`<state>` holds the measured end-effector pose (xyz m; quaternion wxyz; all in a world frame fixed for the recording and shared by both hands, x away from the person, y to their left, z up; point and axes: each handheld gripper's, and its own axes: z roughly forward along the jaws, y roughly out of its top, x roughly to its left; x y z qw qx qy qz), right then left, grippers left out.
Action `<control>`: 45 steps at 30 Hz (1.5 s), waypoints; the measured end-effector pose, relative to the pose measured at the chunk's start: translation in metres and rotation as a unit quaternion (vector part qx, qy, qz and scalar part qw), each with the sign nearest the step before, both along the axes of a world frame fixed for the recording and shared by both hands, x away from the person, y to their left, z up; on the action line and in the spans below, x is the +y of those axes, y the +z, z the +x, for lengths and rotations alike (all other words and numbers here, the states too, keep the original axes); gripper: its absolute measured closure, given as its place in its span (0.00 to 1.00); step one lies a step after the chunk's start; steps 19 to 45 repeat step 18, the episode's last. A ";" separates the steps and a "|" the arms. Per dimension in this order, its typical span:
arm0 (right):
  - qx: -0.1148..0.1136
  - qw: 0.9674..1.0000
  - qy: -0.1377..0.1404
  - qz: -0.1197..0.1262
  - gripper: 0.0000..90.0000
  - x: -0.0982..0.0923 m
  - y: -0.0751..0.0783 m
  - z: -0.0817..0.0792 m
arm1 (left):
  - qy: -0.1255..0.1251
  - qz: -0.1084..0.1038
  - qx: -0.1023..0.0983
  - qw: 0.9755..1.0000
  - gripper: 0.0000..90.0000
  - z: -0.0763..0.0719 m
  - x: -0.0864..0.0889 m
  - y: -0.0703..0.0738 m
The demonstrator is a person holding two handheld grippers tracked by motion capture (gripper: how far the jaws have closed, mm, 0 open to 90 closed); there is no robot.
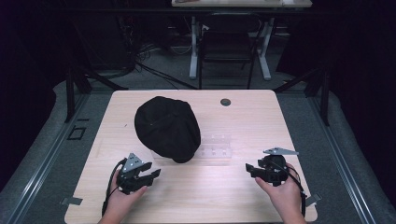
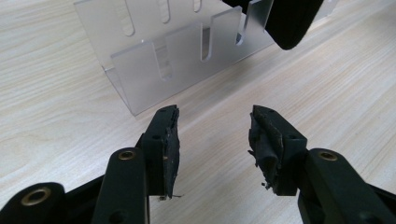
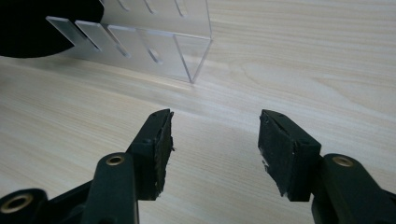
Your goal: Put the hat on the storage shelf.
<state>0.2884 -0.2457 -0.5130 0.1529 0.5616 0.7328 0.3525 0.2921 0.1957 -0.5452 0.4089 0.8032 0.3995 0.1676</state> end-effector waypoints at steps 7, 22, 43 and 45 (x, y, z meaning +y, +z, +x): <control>-0.026 1.000 -0.001 0.005 0.50 0.000 -0.021 -0.007 | -0.004 0.008 -0.007 1.000 0.58 -0.002 -0.004 -0.001; -0.024 1.000 0.000 -0.012 0.49 -0.001 -0.039 -0.010 | -0.012 -0.001 -0.022 1.000 0.55 -0.002 -0.017 0.000; -0.024 1.000 0.000 -0.012 0.49 -0.001 -0.039 -0.010 | -0.012 -0.001 -0.022 1.000 0.55 -0.002 -0.017 0.000; -0.024 1.000 0.000 -0.012 0.49 -0.001 -0.039 -0.010 | -0.012 -0.001 -0.022 1.000 0.55 -0.002 -0.017 0.000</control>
